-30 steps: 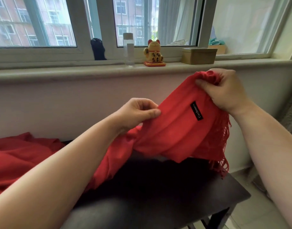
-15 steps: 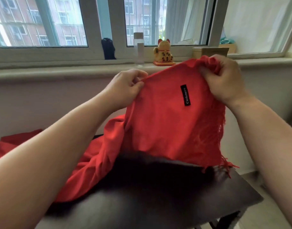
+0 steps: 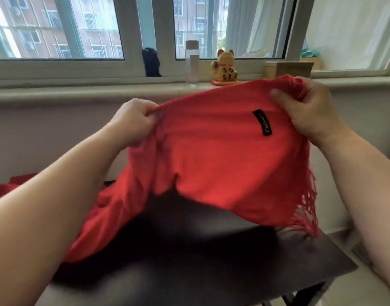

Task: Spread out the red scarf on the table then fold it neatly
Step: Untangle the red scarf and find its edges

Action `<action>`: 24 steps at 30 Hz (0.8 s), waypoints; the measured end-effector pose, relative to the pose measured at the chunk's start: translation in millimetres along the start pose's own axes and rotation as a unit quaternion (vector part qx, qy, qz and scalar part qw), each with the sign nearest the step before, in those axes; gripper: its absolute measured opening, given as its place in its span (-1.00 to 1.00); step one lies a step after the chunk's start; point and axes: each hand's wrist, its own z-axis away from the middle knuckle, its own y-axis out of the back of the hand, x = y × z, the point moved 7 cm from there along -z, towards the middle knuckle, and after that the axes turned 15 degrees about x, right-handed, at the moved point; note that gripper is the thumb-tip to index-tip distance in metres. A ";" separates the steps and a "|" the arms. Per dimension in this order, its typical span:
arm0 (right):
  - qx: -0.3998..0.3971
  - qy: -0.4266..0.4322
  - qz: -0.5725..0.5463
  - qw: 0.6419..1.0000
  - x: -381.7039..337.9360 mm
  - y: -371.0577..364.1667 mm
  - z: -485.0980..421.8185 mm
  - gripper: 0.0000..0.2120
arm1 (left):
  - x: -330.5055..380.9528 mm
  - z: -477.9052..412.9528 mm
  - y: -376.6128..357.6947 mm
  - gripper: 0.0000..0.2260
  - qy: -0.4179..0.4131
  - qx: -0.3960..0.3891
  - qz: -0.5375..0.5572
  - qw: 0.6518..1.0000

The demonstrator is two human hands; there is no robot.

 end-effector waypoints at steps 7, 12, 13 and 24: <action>0.012 0.019 0.126 0.992 13.5 0.3 -2.0 -0.85 | 2.3 11.6 -4.3 -0.82 0.020 -0.118 0.050 0.992; -0.110 -0.016 0.161 0.981 23.4 -20.9 6.8 -0.92 | 4.1 17.9 -4.8 -0.81 0.085 -0.144 0.130 0.977; -0.007 0.014 0.168 0.986 18.9 -5.2 -3.7 -0.94 | 1.3 11.8 3.0 -0.78 0.078 -0.088 0.112 0.987; -0.371 -0.256 0.117 0.885 21.4 -16.9 43.9 -0.88 | -11.2 44.1 -1.3 -0.85 0.173 -0.296 0.176 0.923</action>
